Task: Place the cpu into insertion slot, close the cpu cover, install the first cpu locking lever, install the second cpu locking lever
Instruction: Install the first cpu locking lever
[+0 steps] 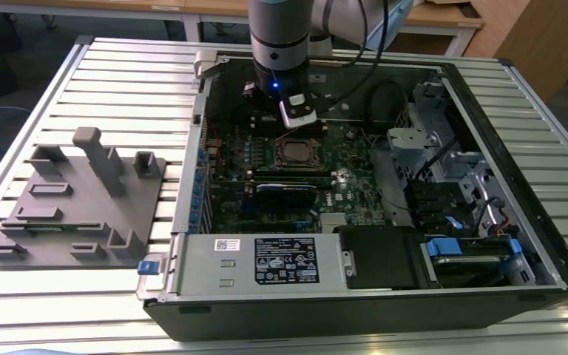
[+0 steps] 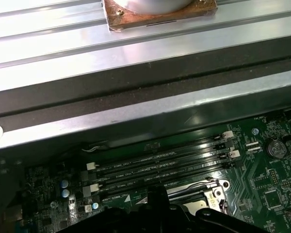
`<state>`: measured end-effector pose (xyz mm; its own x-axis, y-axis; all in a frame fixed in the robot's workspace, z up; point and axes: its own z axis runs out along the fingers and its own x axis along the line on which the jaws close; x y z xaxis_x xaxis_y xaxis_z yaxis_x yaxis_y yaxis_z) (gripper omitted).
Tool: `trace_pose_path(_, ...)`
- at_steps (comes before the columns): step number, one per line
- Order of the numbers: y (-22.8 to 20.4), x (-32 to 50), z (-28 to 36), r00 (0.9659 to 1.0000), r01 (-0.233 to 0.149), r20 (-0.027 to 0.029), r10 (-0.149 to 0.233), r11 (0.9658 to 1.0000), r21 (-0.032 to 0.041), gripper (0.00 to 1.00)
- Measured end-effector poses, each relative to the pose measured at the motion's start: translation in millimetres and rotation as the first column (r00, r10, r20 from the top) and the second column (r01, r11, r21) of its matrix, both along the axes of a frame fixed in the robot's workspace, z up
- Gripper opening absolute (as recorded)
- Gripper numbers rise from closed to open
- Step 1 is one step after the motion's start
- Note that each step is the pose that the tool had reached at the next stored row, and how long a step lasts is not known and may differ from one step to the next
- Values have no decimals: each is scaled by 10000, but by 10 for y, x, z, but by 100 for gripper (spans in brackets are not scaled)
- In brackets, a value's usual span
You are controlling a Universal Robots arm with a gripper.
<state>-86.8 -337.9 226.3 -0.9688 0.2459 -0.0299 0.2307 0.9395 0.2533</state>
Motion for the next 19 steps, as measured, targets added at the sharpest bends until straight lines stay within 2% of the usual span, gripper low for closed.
trace_pose_path(10,4,119,-11,10000,0,0,0,10000,0,10)
trace_pose_path(14,7,132,-13,10000,0,0,0,10000,-1,10)
trace_pose_path(17,18,131,-14,10000,0,0,0,10000,-27,10)
trace_pose_path(19,32,132,-14,10000,0,0,0,10000,-70,10)
